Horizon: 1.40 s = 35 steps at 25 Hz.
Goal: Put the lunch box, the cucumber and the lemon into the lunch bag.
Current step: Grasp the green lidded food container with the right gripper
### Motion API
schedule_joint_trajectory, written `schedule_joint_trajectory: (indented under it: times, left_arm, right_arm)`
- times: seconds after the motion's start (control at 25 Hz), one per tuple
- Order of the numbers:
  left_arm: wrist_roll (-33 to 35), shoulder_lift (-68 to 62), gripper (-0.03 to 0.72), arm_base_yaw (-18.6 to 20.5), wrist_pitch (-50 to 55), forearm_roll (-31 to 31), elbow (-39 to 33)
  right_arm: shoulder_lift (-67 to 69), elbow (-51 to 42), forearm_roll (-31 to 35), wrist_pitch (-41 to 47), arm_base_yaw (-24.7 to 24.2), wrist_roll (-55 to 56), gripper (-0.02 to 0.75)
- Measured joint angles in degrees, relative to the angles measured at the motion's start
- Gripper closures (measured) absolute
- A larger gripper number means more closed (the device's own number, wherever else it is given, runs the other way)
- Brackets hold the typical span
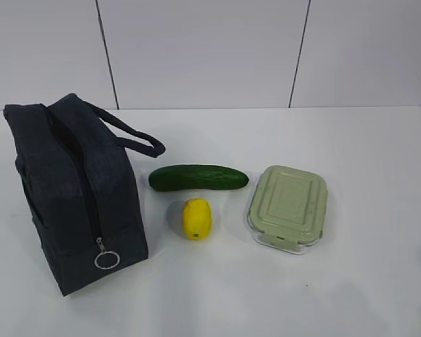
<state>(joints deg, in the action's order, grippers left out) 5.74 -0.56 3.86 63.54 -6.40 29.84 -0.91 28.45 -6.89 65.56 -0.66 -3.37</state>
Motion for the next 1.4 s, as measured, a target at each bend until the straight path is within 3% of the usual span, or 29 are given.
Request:
schedule_joint_trajectory:
  times: [0.52, 1.4]
  left_arm:
    - [0.00, 0.00, 0.256, 0.00, 0.00, 0.00, 0.00]
    - [0.00, 0.00, 0.256, 0.00, 0.00, 0.00, 0.00]
  right_arm:
    - [0.69, 1.57, 0.00, 1.69, 0.00, 0.00, 0.241]
    - [25.04, 27.83, 0.00, 7.23, 0.00, 0.00, 0.241]
